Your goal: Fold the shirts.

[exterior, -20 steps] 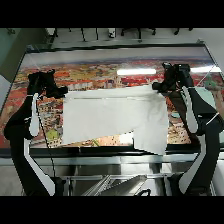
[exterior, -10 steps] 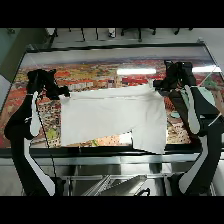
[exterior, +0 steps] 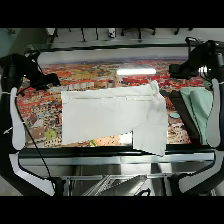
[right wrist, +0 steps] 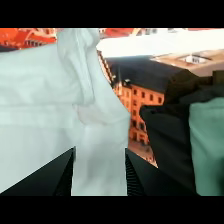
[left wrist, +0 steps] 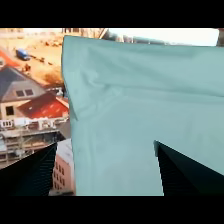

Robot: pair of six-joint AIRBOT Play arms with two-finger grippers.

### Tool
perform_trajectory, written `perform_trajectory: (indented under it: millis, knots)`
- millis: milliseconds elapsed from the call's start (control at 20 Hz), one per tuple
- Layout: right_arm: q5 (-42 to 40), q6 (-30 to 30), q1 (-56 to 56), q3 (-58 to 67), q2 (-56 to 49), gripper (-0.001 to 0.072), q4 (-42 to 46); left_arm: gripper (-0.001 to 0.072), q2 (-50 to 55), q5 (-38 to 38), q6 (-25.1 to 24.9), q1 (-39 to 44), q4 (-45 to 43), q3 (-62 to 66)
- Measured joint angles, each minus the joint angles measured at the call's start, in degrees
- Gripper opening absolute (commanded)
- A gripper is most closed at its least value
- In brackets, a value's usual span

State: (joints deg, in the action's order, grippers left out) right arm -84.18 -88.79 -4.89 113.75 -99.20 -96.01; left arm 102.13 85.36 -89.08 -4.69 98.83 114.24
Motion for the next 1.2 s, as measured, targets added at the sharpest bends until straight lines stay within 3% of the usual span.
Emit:
perform_trajectory:
  millis: [50, 200, 350, 400, 500, 750, 1050, 1100, 1150, 1200]
  knots:
    - [-2.0, -0.5, -0.5, -0.9, 1.6, 0.0265, 0.2, 0.0697, -1.9, 2.1, -0.1, -0.5, 0.0, -1.0]
    - [-4.0, -1.8, -2.3, -9.2, 7.9, 0.0253, 0.6, 0.0697, -9.4, 5.5, -0.9, -2.5, 0.0, -10.6]
    - [-0.8, -2.8, -5.7, -26.6, 17.8, 0.0257, 0.6, 0.0697, -19.2, 3.2, -1.6, -4.7, 0.2, -30.3]
    - [0.8, -3.0, -7.4, -33.0, 21.2, 0.0271, 0.5, 0.0697, -22.1, 1.6, -1.9, -5.3, 0.2, -37.3]
    - [4.0, -4.3, -12.0, -45.8, 27.3, 0.0464, -2.0, 0.0697, -27.0, -2.4, -2.7, -6.7, 0.6, -50.9]
    - [7.4, -10.8, -23.8, -63.5, 33.7, 0.0466, -14.8, 0.0696, -31.8, -11.1, -8.0, -10.5, 9.2, -70.9]
    - [7.2, -14.1, -27.6, -67.8, 34.1, 0.0466, -20.4, 0.0695, -30.1, -16.7, -13.6, -12.8, 18.6, -76.1]
    - [6.8, -14.3, -27.8, -68.0, 33.7, 0.0466, -20.7, 0.0674, -28.9, -16.3, -14.0, -12.9, 19.4, -75.7]
    - [6.3, -14.4, -27.9, -68.1, 33.2, 0.0466, -21.0, 0.0582, -27.6, -16.2, -14.3, -13.0, 20.1, -75.1]
    - [6.0, -14.6, -28.0, -68.3, 32.8, 0.0466, -21.1, 0.0436, -26.4, -16.2, -14.7, -13.0, 20.6, -74.2]
